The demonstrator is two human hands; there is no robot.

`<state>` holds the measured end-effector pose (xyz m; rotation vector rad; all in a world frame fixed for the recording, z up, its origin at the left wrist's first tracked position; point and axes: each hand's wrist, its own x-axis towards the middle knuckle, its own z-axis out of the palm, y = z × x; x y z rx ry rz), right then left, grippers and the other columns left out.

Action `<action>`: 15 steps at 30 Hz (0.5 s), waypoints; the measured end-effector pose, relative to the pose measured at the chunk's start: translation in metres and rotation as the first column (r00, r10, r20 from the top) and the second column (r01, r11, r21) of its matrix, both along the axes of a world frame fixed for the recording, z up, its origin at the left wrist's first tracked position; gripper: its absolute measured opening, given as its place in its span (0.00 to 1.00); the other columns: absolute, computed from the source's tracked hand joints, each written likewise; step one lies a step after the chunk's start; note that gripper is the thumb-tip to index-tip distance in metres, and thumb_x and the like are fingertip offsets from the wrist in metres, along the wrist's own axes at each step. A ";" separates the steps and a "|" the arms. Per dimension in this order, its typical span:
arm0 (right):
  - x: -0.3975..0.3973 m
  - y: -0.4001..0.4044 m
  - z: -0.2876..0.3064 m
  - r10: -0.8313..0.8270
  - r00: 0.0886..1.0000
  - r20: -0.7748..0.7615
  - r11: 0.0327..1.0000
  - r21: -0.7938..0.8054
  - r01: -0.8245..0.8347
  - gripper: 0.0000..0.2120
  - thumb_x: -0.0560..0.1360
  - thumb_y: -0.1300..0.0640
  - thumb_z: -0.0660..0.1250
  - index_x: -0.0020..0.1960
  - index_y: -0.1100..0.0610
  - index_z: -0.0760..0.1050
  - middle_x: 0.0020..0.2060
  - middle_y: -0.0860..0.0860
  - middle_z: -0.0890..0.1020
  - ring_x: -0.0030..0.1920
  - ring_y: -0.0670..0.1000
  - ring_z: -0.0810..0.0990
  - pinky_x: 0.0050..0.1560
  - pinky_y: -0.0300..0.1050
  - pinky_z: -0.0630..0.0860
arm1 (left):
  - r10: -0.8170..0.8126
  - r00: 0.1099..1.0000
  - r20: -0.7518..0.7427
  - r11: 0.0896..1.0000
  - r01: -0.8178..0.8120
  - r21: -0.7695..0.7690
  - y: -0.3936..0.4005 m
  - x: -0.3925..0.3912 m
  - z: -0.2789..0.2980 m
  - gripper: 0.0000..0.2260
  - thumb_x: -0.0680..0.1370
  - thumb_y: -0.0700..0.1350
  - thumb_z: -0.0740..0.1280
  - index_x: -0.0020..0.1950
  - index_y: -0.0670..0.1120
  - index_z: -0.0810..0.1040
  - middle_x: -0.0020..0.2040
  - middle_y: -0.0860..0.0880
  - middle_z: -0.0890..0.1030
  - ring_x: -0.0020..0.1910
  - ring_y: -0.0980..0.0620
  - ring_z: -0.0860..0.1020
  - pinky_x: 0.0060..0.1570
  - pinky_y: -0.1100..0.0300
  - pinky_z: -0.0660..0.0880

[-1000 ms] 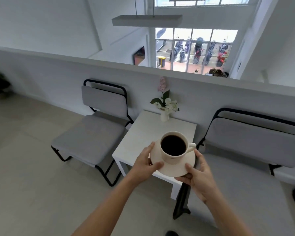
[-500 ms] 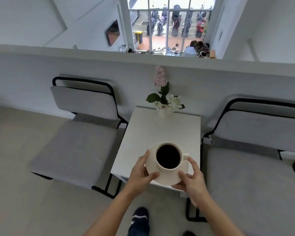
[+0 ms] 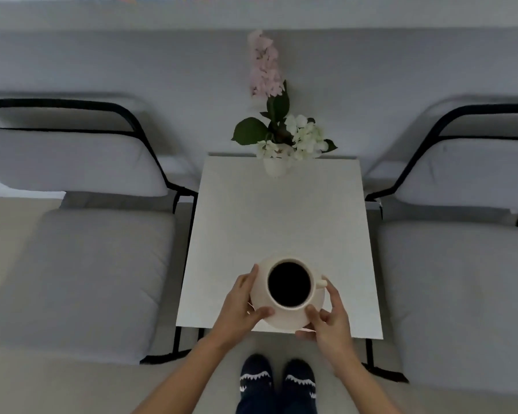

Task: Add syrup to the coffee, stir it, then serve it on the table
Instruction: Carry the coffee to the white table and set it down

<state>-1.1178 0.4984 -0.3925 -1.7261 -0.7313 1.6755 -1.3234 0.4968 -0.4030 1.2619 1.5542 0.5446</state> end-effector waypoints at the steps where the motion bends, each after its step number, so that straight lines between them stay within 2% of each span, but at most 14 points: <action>1: -0.001 0.002 -0.014 0.002 1.000 0.011 1.000 -0.016 -0.002 0.31 0.79 0.64 0.66 0.74 0.40 0.63 0.46 0.62 0.86 0.48 0.63 0.85 0.36 0.53 0.84 | -0.007 1.000 -0.018 1.000 0.006 -0.009 0.003 -0.001 -0.015 0.45 0.73 0.53 0.75 0.82 0.46 0.53 0.68 0.46 0.69 0.55 0.53 0.75 0.46 0.72 0.75; 6: -0.001 0.018 -0.077 0.065 0.996 0.065 0.997 -0.045 -0.063 0.30 0.80 0.65 0.64 0.75 0.40 0.62 0.41 0.58 0.84 0.38 0.54 0.82 0.38 0.53 0.85 | -0.026 0.997 -0.078 0.998 0.022 -0.058 0.016 0.001 -0.077 0.43 0.75 0.46 0.76 0.82 0.46 0.52 0.66 0.48 0.68 0.55 0.50 0.73 0.48 0.73 0.73; 8: -0.001 0.023 -0.096 0.096 0.992 0.086 0.995 -0.043 -0.092 0.31 0.80 0.66 0.64 0.75 0.41 0.61 0.39 0.56 0.82 0.37 0.52 0.81 0.39 0.51 0.85 | -0.032 0.996 -0.084 0.997 0.026 -0.071 0.018 0.001 -0.097 0.44 0.75 0.47 0.75 0.82 0.46 0.51 0.67 0.48 0.67 0.60 0.47 0.74 0.56 0.66 0.74; 11: -0.003 0.028 -0.118 0.128 0.984 0.121 0.991 -0.041 -0.124 0.31 0.80 0.65 0.64 0.76 0.43 0.60 0.42 0.56 0.83 0.39 0.52 0.81 0.37 0.48 0.84 | -0.042 0.993 -0.112 0.996 0.033 -0.083 0.020 0.000 -0.122 0.44 0.75 0.48 0.75 0.83 0.47 0.50 0.70 0.45 0.67 0.64 0.45 0.73 0.65 0.53 0.73; 13: -0.005 0.031 -0.129 0.153 0.978 0.143 0.988 -0.037 -0.149 0.31 0.80 0.65 0.64 0.76 0.43 0.60 0.41 0.56 0.83 0.37 0.52 0.81 0.36 0.47 0.84 | -0.041 0.992 -0.122 0.996 0.031 -0.084 0.020 -0.001 -0.135 0.44 0.76 0.48 0.75 0.83 0.46 0.50 0.71 0.44 0.65 0.67 0.48 0.70 0.69 0.57 0.69; 15: -0.005 0.033 -0.138 0.180 0.967 0.178 0.984 -0.022 -0.179 0.31 0.80 0.64 0.65 0.76 0.43 0.59 0.39 0.56 0.83 0.34 0.51 0.83 0.35 0.45 0.84 | -0.046 0.989 -0.139 0.996 0.034 -0.085 0.020 -0.002 -0.143 0.44 0.76 0.48 0.75 0.82 0.44 0.50 0.72 0.44 0.63 0.68 0.53 0.67 0.68 0.67 0.63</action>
